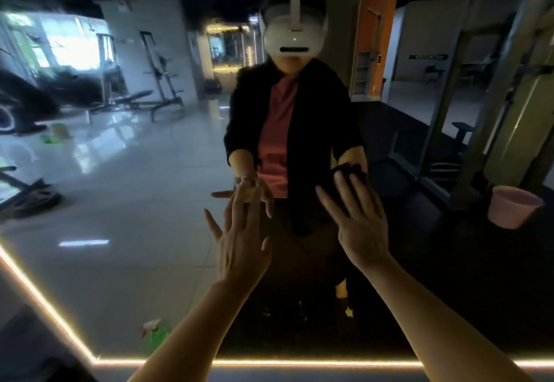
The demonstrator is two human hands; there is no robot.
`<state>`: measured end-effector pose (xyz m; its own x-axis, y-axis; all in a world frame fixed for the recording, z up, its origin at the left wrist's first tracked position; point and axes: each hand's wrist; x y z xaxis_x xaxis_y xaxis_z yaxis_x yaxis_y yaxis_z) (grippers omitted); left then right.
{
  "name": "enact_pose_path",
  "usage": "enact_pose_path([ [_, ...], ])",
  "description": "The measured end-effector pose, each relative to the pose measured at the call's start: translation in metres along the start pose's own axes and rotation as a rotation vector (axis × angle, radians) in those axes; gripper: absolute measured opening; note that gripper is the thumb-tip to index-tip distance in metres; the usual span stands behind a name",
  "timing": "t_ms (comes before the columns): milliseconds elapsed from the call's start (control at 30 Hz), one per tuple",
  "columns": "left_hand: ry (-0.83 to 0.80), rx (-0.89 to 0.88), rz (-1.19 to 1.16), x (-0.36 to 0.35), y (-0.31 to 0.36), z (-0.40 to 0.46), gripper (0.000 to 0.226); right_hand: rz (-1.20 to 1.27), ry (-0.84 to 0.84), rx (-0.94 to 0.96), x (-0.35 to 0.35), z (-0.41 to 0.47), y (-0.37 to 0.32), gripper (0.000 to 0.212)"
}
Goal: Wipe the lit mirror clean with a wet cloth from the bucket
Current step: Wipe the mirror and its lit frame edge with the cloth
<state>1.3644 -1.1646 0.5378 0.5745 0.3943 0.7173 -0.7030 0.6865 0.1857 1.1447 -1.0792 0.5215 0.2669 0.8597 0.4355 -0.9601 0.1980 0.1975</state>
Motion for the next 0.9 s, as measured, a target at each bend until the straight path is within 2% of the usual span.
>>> enact_pose_path([
  [67, 0.017, 0.021, -0.031, -0.003, 0.009, 0.0, 0.1, 0.036, 0.055, -0.163, 0.003, 0.002, -0.009, 0.068],
  [200, 0.064, 0.001, -0.117, -0.008, 0.012, -0.011, 0.095, 0.152, -0.119, -0.034, -0.001, -0.043, -0.028, 0.071],
  [267, 0.081, -0.021, -0.147, -0.008, 0.009, -0.016, 0.092, 0.266, -0.14, -0.12, 0.007, -0.052, -0.037, 0.076],
  [367, 0.102, 0.001, -0.185, -0.003, 0.011, -0.014, 0.085, 0.403, 0.207, -0.458, 0.027, -0.017, -0.041, 0.046],
  [433, 0.121, 0.001, -0.205, -0.001, 0.017, -0.009, 0.084, 0.295, 0.335, -0.54, 0.034, 0.011, -0.035, 0.029],
  [467, 0.129, -0.008, -0.209, -0.001, 0.02, -0.007, 0.085, 0.206, 0.313, -0.543, 0.032, 0.017, -0.033, 0.028],
  [533, 0.129, -0.028, -0.21, -0.002, 0.026, -0.007, 0.088, 0.143, 0.151, -0.559, 0.022, 0.01, -0.038, 0.038],
  [600, 0.119, -0.043, -0.206, -0.005, 0.027, -0.009, 0.09, 0.215, -0.025, -0.566, 0.012, -0.015, -0.055, 0.049],
  [700, 0.109, -0.067, -0.193, -0.008, 0.026, -0.009, 0.088, 0.31, -0.185, -0.606, 0.006, -0.036, -0.073, 0.047],
  [733, 0.108, -0.072, -0.189, -0.007, 0.027, -0.007, 0.088, 0.356, -0.15, -0.648, 0.009, -0.031, -0.073, 0.044],
  [800, 0.117, -0.07, -0.183, -0.003, 0.03, 0.0, 0.088, 0.435, 0.049, -0.724, 0.019, -0.001, -0.065, 0.043],
  [867, 0.136, -0.062, -0.184, 0.001, 0.034, 0.008, 0.09, 0.473, 0.242, -0.735, 0.029, 0.042, -0.051, 0.045],
  [900, 0.144, -0.06, -0.185, 0.002, 0.036, 0.011, 0.092, 0.461, 0.274, -0.707, 0.031, 0.058, -0.047, 0.044],
])
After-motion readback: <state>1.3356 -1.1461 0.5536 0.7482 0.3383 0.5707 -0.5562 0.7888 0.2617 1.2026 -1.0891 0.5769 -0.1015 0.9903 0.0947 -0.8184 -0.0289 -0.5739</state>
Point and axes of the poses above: each hand's wrist, its own z-axis towards the middle knuckle, its own x-axis out of the back of the hand, y = z × x, and after that the axes turned 2 degrees about z, right-handed
